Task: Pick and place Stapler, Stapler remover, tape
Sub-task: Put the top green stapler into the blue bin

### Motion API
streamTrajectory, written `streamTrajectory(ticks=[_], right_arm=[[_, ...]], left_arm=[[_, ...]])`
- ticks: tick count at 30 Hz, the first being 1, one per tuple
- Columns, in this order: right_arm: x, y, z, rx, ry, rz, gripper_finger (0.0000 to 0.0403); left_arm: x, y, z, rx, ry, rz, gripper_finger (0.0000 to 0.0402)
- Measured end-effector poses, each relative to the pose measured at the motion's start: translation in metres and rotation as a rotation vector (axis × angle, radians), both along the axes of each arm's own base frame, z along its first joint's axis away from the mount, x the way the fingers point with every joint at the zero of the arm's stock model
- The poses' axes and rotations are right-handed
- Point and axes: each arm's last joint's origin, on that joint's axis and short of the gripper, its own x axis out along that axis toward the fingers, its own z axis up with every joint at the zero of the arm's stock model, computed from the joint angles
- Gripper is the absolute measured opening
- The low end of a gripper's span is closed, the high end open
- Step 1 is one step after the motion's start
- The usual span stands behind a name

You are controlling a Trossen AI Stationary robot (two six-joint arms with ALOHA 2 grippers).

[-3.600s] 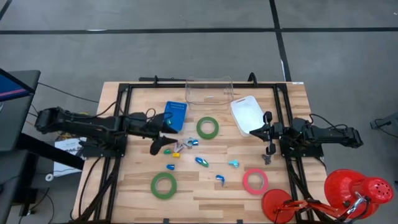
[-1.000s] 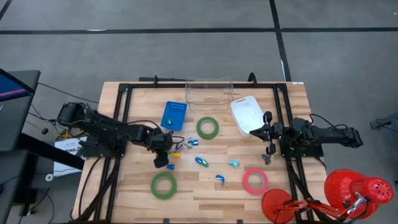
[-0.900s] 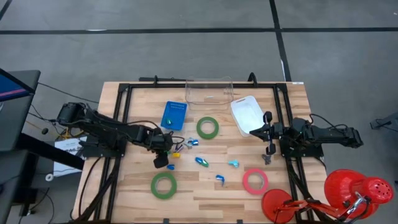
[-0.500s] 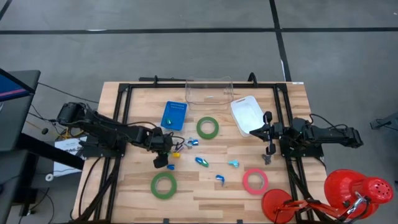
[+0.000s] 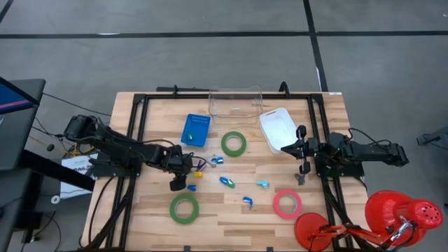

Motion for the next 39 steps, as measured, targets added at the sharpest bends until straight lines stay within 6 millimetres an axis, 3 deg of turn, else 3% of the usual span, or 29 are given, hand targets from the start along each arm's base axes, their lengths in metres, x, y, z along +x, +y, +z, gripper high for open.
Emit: streamTrajectory(ticks=[9,23,39], right_arm=[[0.000,0.000,0.000,0.000,0.000,0.000,0.0001],[0.000,0.000,0.000,0.000,0.000,0.000,0.0001],[0.000,0.000,0.000,0.000,0.000,0.000,0.0001]], left_arm=[[0.001,0.000,-0.002,-0.007,-0.028,0.001,0.0285],[0.000,0.000,-0.005,-0.009,-0.039,-0.001,0.0219],[0.006,0.001,-0.013,-0.011,-0.047,0.009,0.0197]])
